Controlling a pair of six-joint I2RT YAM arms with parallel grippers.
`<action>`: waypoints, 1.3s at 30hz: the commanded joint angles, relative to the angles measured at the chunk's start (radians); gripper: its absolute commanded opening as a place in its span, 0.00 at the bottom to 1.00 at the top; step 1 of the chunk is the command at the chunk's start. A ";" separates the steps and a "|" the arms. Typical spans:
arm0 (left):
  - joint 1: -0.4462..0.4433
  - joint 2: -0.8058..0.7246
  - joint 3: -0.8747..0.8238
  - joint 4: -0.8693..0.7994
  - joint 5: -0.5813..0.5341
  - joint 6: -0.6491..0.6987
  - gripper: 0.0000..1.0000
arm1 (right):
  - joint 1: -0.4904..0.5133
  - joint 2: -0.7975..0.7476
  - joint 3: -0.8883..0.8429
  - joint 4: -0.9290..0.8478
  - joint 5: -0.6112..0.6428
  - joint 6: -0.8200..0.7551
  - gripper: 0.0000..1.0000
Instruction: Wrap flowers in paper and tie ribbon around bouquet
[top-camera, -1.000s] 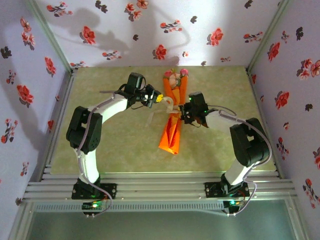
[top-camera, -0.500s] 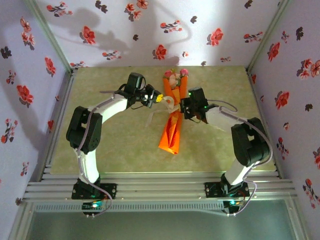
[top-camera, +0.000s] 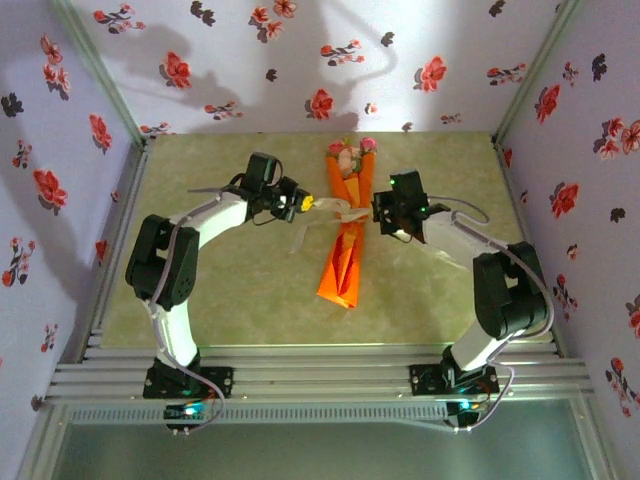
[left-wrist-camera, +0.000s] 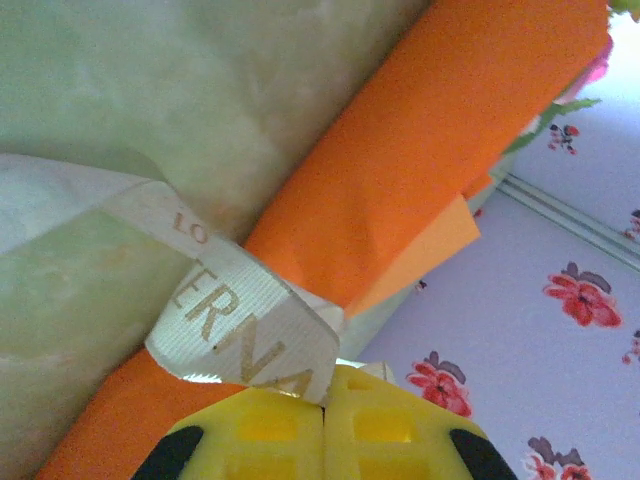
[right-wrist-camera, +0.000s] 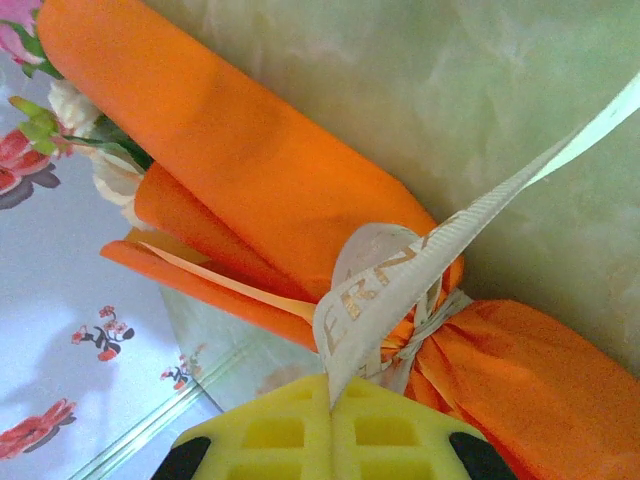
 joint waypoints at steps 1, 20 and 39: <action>0.006 -0.044 -0.027 -0.046 -0.022 -0.032 0.00 | -0.005 -0.027 -0.020 -0.040 0.027 -0.026 0.00; 0.017 -0.154 -0.148 -0.229 -0.097 -0.253 0.38 | -0.012 0.027 -0.052 0.046 -0.014 0.015 0.00; -0.128 -0.051 0.299 -0.569 -0.143 -0.420 0.47 | -0.016 0.035 -0.076 0.089 -0.034 0.026 0.00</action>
